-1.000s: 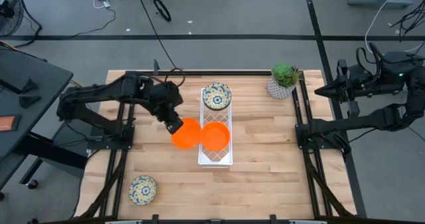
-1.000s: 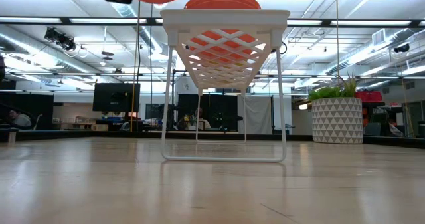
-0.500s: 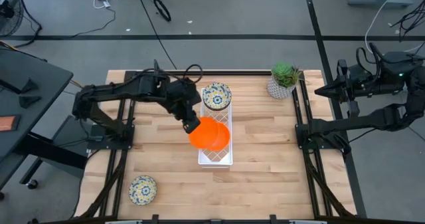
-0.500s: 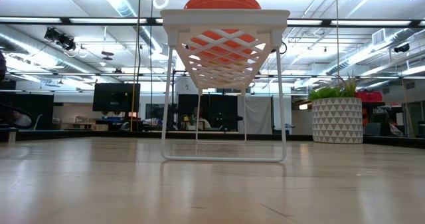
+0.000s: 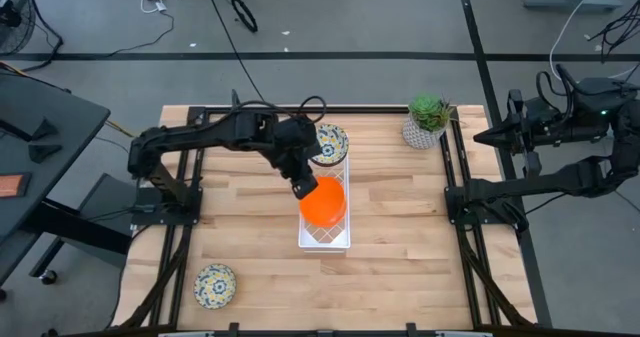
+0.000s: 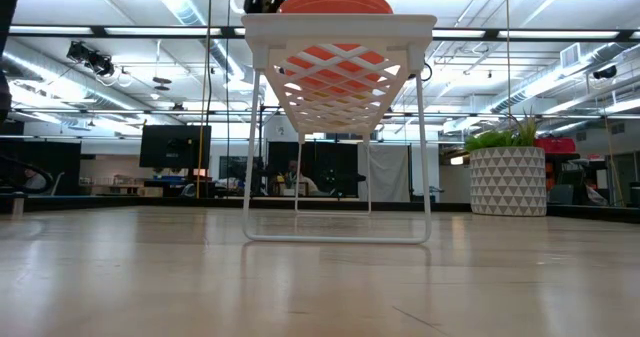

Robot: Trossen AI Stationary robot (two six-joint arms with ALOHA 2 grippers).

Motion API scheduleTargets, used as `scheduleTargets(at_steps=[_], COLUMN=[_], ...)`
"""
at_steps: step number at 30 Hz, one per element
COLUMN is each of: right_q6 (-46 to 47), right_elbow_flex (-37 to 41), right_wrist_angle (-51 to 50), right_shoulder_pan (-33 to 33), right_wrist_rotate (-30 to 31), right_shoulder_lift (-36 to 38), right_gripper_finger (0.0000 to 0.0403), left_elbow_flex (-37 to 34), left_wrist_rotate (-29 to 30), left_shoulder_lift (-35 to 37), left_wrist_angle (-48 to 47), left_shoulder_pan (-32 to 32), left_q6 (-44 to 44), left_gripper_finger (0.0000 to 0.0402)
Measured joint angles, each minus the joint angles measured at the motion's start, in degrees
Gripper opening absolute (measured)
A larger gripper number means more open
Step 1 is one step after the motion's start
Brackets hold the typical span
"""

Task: Pick & Place Mini bowls
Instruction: Stack the orange bowl on top of the orange bowls on the shelf

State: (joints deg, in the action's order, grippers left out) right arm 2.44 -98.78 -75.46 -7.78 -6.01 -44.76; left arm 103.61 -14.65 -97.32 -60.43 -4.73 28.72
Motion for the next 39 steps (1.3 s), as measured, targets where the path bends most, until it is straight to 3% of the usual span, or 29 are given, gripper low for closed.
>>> scheduleTargets(at_steps=[15,39], right_q6=[0.01,0.02], right_elbow_flex=[0.00,0.00], right_wrist_angle=[0.00,0.00], right_shoulder_pan=[-0.01,-0.01], right_wrist_rotate=[0.01,0.01], right_shoulder_lift=[0.01,-0.01], right_gripper_finger=[0.0011,0.0011], left_elbow_flex=[0.02,-0.02], left_wrist_rotate=[-1.86,1.51], left_shoulder_lift=[-3.03,-4.41], left_wrist_angle=[-0.36,-4.21], left_shoulder_pan=[-0.88,-0.83], left_q6=[-2.60,-5.45], left_gripper_finger=[0.0012,0.0018])
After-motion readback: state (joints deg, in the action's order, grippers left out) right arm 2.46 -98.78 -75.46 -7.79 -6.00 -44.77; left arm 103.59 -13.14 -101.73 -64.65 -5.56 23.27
